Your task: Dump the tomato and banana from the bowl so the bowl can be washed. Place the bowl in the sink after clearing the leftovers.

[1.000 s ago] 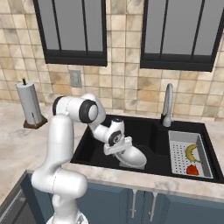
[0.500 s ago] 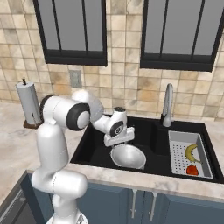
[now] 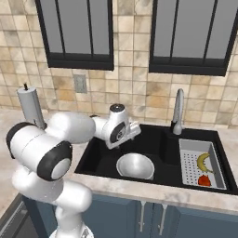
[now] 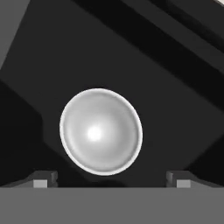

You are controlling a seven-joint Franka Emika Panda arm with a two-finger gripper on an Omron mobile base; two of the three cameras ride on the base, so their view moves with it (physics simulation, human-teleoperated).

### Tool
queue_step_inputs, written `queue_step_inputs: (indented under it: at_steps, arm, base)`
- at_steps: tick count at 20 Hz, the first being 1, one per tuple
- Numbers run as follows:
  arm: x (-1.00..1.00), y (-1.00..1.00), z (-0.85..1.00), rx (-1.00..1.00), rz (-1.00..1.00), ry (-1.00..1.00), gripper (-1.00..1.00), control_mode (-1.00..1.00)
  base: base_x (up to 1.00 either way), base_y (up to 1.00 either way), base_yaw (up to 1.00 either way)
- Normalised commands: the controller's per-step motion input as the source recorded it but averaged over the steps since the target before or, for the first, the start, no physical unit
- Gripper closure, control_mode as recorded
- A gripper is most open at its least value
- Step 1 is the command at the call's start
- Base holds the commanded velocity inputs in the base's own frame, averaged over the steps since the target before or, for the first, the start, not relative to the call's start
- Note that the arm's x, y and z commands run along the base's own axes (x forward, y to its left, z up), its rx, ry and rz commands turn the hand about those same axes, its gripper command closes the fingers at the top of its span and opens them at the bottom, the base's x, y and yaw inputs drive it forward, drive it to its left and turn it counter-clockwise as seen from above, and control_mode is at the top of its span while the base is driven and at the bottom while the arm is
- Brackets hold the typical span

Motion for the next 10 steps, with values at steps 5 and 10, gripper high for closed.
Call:
queue_step_inputs:
  at_steps: [5, 10]
  arm:
    - [-0.59, 0.59, 1.00, -0.20, -0.10, -0.31, -1.00, -1.00]
    - [-0.61, 0.74, 1.00, -0.24, -0.01, -0.36, -1.00, -1.00]
  base:
    - [0.00, 0.00, 0.00]
    - [0.00, 0.00, 0.00]
